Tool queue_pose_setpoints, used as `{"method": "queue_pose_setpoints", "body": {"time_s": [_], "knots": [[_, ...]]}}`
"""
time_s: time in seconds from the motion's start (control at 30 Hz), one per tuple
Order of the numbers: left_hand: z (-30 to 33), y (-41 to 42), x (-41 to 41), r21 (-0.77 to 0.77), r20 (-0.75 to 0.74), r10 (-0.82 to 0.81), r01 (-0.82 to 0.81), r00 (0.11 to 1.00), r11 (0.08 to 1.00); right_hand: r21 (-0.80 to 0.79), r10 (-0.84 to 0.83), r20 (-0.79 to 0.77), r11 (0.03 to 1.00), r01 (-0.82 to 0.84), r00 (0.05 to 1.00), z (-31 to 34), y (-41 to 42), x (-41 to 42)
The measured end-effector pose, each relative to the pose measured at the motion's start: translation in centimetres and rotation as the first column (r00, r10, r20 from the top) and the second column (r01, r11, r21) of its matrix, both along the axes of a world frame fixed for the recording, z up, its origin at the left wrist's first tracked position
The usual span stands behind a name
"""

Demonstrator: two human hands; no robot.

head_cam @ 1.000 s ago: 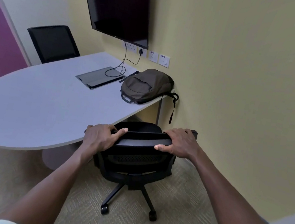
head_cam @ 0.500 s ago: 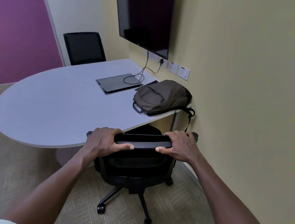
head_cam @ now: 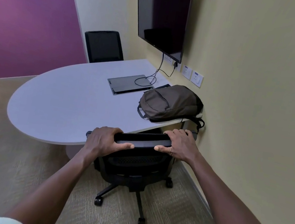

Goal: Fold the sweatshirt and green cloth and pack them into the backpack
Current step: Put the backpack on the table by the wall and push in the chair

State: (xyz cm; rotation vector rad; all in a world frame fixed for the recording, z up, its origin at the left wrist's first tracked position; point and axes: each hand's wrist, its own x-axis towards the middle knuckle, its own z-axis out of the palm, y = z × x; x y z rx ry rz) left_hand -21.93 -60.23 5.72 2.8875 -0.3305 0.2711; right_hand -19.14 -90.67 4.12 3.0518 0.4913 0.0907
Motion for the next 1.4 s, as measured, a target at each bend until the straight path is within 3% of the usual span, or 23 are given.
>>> {"method": "queue_pose_setpoints", "body": {"time_s": [0.23, 0.87, 1.4], "knots": [[0.1, -1.7, 2.7, 0.052, 0.025, 0.056, -0.057, 0.998, 0.997, 0.036, 0.030, -0.036, 0.999, -0.029, 0.999, 0.2, -1.3, 4.2], [-0.1, -8.6, 5.7, 0.014, 0.043, 0.212, -0.213, 0.976, 0.977, 0.050, 0.201, -0.012, 0.978, -0.200, 0.979, 0.0, -7.5, 12.9], [-0.4, -11.9, 9.3, -0.018, 0.055, 0.260, -0.260, 0.964, 0.966, 0.061, 0.241, -0.044, 0.969, -0.238, 0.970, -0.1, -10.2, 17.7]]}}
